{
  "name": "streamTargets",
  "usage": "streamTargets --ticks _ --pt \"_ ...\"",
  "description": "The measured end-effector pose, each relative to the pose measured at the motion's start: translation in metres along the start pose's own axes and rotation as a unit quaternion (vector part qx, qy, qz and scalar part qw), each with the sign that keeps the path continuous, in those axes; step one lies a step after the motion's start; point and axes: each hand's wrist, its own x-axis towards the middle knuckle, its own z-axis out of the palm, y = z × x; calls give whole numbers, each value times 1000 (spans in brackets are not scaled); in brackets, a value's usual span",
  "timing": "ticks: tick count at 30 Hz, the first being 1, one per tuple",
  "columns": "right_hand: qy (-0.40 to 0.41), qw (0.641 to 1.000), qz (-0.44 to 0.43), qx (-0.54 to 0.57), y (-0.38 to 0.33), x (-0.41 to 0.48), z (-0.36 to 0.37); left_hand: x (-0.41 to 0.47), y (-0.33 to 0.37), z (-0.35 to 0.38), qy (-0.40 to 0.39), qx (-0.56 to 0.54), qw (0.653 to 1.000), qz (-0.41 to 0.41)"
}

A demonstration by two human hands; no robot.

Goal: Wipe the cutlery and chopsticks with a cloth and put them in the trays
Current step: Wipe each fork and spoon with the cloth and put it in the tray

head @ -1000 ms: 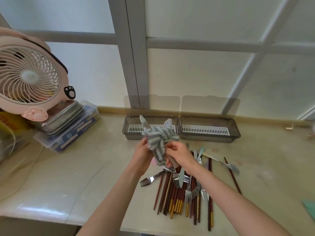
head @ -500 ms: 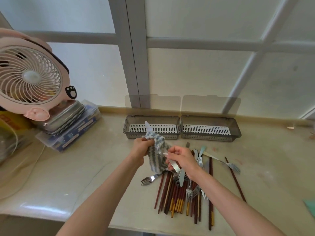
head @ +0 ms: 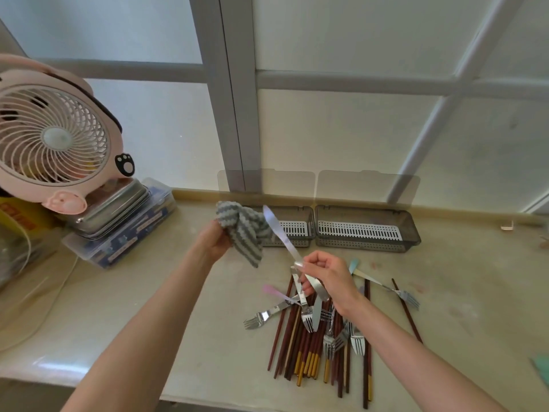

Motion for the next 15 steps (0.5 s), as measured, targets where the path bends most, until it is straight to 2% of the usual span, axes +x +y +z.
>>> streamTargets --ticks 2,5,8,13,15 --pt "18 1000 -6 11 -2 7 1 -12 -10 9 -51 27 998 -23" --pt "15 1000 7 -3 -2 18 12 -23 -31 28 -71 104 990 -58" --pt "-6 999 27 -16 5 19 19 -20 -40 36 11 159 986 -49" --pt "-54 997 52 -33 17 5 11 4 -23 12 127 28 990 -63" --pt "-45 997 53 -21 18 4 9 10 -17 5 156 23 986 -55"
